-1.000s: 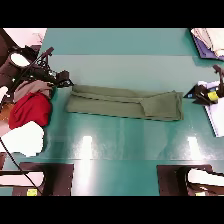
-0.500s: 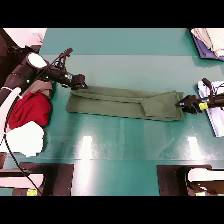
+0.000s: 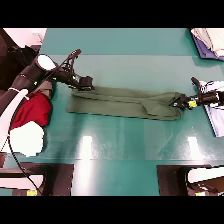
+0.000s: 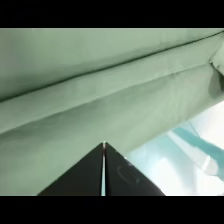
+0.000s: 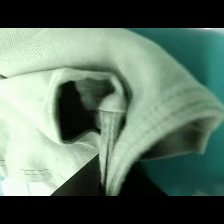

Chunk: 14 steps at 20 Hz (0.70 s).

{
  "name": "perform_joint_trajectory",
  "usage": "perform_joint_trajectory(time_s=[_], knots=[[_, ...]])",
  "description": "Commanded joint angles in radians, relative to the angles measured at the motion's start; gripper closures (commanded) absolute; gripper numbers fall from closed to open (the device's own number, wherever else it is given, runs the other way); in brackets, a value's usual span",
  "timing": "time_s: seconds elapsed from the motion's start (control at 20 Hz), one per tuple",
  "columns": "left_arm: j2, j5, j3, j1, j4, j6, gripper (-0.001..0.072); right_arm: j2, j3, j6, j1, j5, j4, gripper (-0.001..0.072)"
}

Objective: Fold the shirts.

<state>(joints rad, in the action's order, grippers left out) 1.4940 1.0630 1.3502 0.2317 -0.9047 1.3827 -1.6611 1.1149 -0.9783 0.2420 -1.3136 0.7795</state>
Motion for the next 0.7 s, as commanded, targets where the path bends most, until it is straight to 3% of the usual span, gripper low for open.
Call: perform_joint_trajectory(time_s=[0.0, 0.35, 0.65], knots=[[0.016, -0.1, 0.011, 0.054, 0.0, 0.009, 0.0682, 0.034, 0.002, -0.001, -0.003, -0.053, -0.102, 0.0695], [0.294, -0.098, 0.283, 0.223, 0.013, 0.008, 0.0682, 0.227, 0.257, -0.234, -0.17, -0.154, -0.14, 0.0696], [0.517, -0.079, 0.471, 0.304, 0.018, 0.063, 0.0682, 0.225, 0.532, -0.381, -0.355, -0.192, -0.123, 0.0696]])
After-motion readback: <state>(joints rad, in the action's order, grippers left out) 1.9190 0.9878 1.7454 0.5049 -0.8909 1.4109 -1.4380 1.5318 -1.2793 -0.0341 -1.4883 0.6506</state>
